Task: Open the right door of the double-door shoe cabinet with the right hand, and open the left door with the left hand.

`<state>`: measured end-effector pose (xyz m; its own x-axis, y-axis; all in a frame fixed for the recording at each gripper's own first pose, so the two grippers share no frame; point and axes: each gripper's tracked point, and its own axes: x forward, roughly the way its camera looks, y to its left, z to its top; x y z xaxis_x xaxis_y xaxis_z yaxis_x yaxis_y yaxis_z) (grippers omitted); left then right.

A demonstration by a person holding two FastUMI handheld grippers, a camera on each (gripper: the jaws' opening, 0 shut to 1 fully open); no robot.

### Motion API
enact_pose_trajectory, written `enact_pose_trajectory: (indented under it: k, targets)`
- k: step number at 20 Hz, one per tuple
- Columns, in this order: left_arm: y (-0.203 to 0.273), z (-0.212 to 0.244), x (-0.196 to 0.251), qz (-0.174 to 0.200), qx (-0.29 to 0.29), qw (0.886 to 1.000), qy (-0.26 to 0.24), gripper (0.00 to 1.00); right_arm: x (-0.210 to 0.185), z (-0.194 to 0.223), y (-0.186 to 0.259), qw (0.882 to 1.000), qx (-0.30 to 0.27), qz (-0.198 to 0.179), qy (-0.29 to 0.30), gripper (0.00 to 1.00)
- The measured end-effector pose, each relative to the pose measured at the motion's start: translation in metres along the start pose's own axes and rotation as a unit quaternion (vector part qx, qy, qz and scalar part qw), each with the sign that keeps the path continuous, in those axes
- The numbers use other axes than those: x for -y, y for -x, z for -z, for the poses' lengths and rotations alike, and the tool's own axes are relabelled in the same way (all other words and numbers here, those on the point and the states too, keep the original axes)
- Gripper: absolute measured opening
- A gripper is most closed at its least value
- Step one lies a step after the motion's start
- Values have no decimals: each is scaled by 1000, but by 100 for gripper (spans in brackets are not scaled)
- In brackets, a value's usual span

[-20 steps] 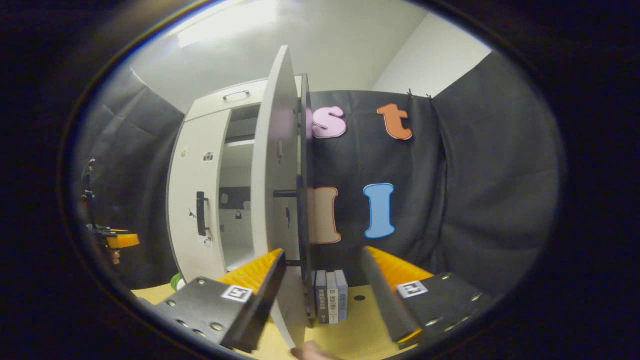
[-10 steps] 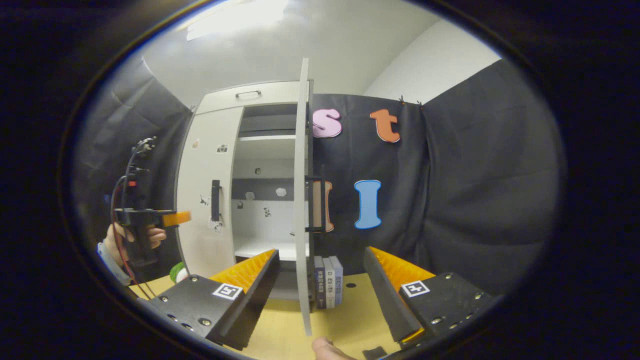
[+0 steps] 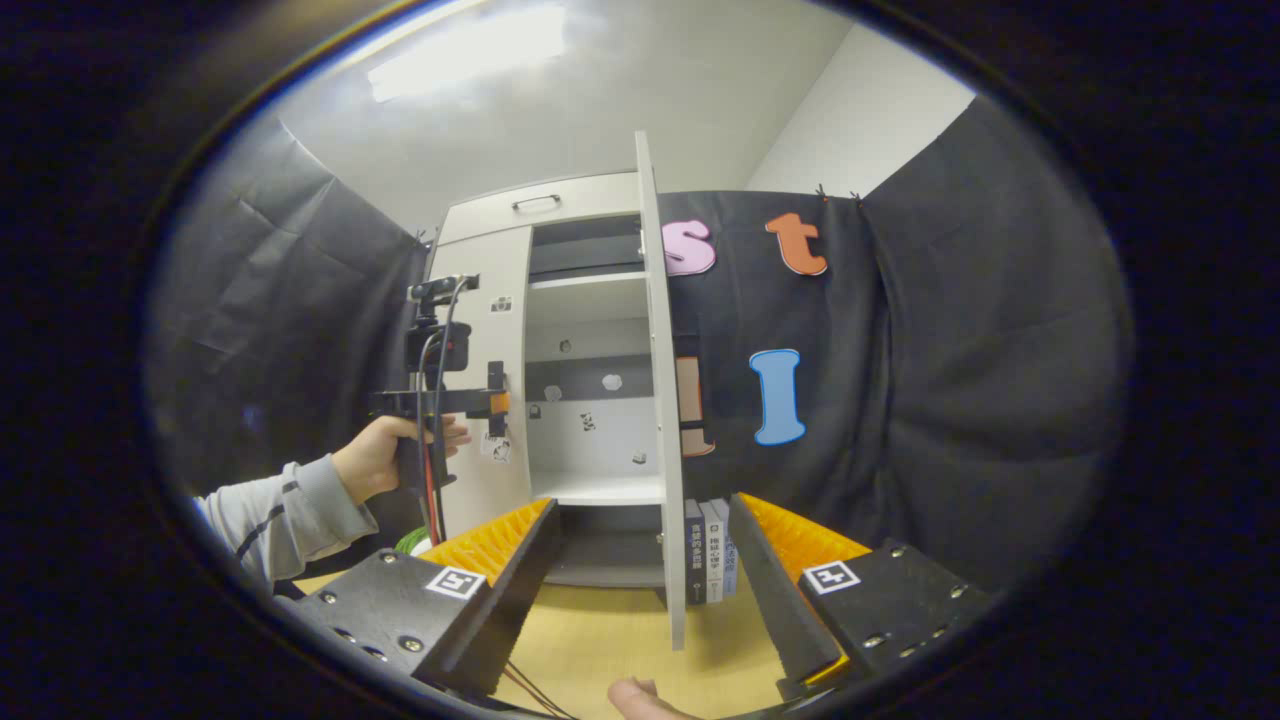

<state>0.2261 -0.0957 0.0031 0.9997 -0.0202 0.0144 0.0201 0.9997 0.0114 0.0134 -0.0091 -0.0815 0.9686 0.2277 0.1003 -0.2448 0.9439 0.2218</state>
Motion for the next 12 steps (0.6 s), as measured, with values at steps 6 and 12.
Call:
enact_pose_trajectory:
  k: [6,12]
  targets:
    - [-27,1,5,-8,-8,1000,-15,46,8,11,15,1000,1,10,-3,97]
    - [-26,5,6,-8,-27,1000,2,35,-5,19,25,1000,-12,-3,-24,100]
